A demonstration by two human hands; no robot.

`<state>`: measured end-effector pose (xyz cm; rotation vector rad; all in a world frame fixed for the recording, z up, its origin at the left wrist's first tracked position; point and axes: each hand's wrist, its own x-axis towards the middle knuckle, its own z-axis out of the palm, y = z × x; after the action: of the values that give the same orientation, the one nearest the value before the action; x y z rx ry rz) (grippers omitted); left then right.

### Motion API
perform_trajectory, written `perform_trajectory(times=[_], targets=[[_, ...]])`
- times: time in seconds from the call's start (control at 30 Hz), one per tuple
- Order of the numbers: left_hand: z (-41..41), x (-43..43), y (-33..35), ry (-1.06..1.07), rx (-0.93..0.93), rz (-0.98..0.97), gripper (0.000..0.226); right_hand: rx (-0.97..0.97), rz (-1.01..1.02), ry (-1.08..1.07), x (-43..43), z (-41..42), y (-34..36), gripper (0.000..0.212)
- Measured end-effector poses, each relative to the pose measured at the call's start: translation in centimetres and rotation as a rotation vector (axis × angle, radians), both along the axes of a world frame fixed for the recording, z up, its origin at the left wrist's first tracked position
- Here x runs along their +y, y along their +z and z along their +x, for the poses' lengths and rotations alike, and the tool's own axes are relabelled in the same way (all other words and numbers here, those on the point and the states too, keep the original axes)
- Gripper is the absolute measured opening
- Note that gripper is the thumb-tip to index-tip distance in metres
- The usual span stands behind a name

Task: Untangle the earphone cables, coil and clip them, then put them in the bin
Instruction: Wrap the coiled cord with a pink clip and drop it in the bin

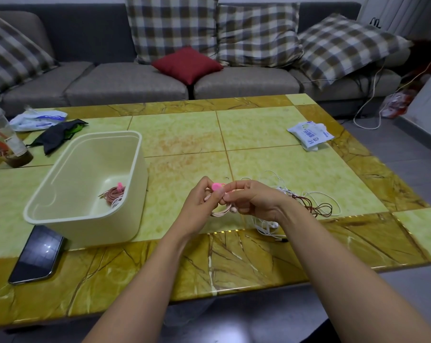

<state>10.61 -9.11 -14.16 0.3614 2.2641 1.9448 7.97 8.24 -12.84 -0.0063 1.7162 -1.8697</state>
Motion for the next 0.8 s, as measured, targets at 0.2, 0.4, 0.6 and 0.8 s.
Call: perform_trajectory(times=[0.2, 0.4, 0.6, 0.8], targets=[[-0.1, 0.4, -0.3, 0.020, -0.075, 0.010, 0.023, 0.189, 0.154, 0.006, -0.3, 0.2, 0.3, 0.019], [-0.2, 0.5, -0.8, 0.089, -0.132, 0.012, 0.021, 0.239, 0.264, 0.060, -0.6, 0.5, 0.2, 0.019], [-0.4, 0.6, -1.3, 0.235, -0.121, -0.060, 0.015, 0.288, 0.379, -0.127, -0.3, 0.2, 1.0, 0.018], [-0.6, 1.4, -1.0, 0.405, -0.120, 0.075, 0.015, 0.348, 0.263, -0.210, -1.4, 0.6, 1.0, 0.013]])
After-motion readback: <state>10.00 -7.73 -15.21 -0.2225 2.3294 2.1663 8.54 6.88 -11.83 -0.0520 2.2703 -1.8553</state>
